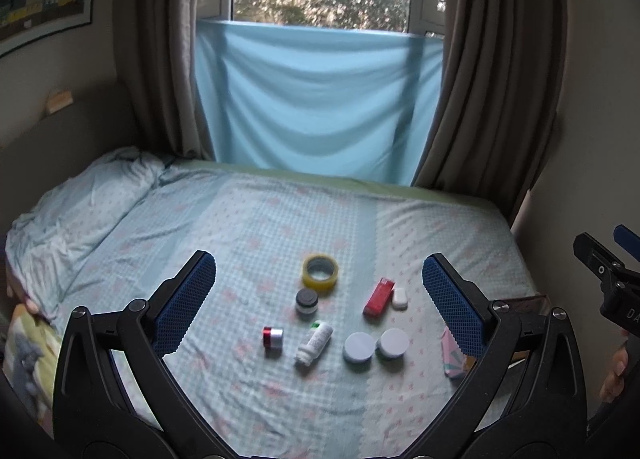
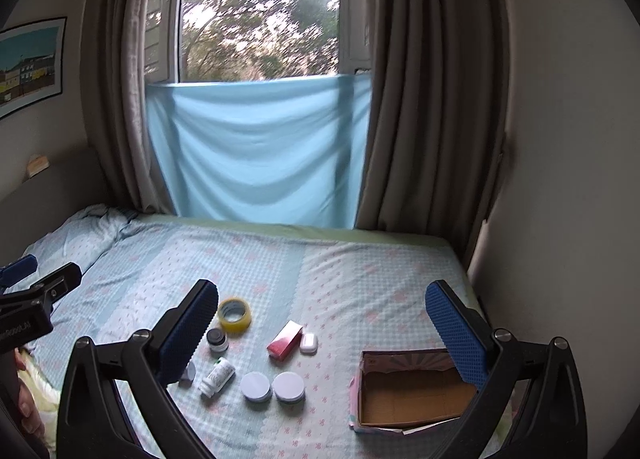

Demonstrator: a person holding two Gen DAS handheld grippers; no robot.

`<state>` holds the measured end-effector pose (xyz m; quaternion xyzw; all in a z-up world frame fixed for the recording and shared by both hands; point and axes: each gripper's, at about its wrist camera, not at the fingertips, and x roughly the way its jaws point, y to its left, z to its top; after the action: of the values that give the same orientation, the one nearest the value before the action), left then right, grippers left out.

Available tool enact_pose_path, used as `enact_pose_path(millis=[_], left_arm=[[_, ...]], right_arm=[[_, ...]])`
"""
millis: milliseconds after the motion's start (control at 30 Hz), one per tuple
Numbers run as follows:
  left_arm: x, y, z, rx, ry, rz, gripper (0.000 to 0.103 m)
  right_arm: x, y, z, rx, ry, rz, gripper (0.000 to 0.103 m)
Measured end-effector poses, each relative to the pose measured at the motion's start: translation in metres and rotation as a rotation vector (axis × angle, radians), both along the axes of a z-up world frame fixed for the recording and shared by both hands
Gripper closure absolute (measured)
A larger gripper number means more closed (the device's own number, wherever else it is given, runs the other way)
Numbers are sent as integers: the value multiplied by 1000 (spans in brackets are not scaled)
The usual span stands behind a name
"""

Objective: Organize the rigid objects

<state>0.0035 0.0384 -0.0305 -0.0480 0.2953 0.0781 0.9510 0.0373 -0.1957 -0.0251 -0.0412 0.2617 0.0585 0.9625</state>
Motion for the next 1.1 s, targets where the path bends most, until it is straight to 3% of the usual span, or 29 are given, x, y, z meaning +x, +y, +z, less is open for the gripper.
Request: enact_pose_path(millis=[233,400,600,867,1100], left_arm=[[26,43,-57,-9,160,26,0],[52,90,-108,-32,298,-1,0],[90,130,-169,-4,443,-92,0],[145,137,-267,25,634,-244,1],[184,132,-343,-51,770,-224,1]], right_arm=[[33,17,-44,7,137,12,0],[60,38,-89,74,298,-66,0],[89,56,-148,142,458,-200,0],[131,58,-234,264,640,-427,0],[162,44,-307,331,782,-574,0]])
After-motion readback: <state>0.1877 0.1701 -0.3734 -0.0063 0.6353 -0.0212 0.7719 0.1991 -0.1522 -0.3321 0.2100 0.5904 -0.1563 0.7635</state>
